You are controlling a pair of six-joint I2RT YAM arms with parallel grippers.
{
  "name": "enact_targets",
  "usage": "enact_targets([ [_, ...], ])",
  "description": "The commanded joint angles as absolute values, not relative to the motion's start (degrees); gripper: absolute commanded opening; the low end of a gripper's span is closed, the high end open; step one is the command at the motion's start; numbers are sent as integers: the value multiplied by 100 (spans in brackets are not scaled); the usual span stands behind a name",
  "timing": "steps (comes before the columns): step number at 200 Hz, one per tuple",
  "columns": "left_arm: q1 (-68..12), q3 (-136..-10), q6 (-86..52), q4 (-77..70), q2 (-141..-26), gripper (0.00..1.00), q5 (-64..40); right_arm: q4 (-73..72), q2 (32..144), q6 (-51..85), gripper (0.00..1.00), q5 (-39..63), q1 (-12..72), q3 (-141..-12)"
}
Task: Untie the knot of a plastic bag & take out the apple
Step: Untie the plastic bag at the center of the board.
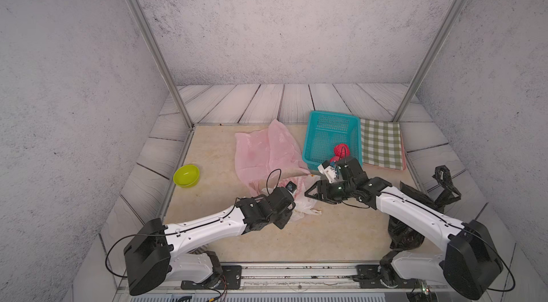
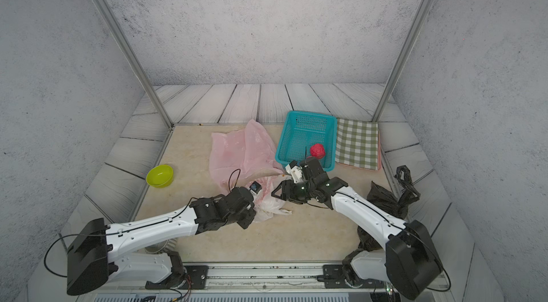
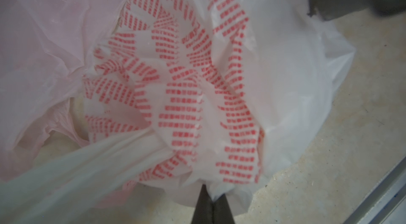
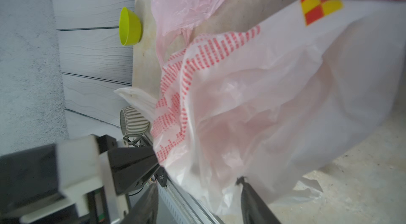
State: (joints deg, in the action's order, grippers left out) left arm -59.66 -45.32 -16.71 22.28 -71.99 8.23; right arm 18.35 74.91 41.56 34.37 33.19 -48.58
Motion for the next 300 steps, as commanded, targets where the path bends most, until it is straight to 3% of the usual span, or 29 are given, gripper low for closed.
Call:
enact_targets([
  [1,-5988,-4482,-1582,1996,-7040,0,613,1570,7736,4097,59,3305,3467,-5120],
  [41,-5988,-4484,-1573,1984,-7075,0,642,1355,7847,4284,49,3345,3802,-5125],
  [67,-5986,-4490,-1565,1986,-7119,0,655,1361,7663,4318,14,3354,3825,-5091],
  [83,-5985,-4450,-1606,2019,-7119,0,647,1650,7482,4170,0,3146,3768,-5253],
  [146,-5988,-3690,-2086,2192,-6444,0,914,3618,6924,3065,0,2000,2597,-6205],
  [221,-5955,-3412,-3212,3332,-5403,0,2809,3863,6507,2997,0,1548,1625,-5699],
  [273,-5840,-3364,-3534,3536,-4765,0,2979,3733,6136,3156,0,1868,954,-5314],
  [282,-5838,-3296,-3350,3210,-4676,0,2707,3610,6158,3123,9,2190,956,-5317],
  [287,-5841,-3259,-3214,3006,-4627,3,2515,3496,6182,3106,19,2422,950,-5315],
  [300,-5845,-3246,-2894,2571,-4572,32,2092,3331,6289,3027,44,3032,950,-5377],
])
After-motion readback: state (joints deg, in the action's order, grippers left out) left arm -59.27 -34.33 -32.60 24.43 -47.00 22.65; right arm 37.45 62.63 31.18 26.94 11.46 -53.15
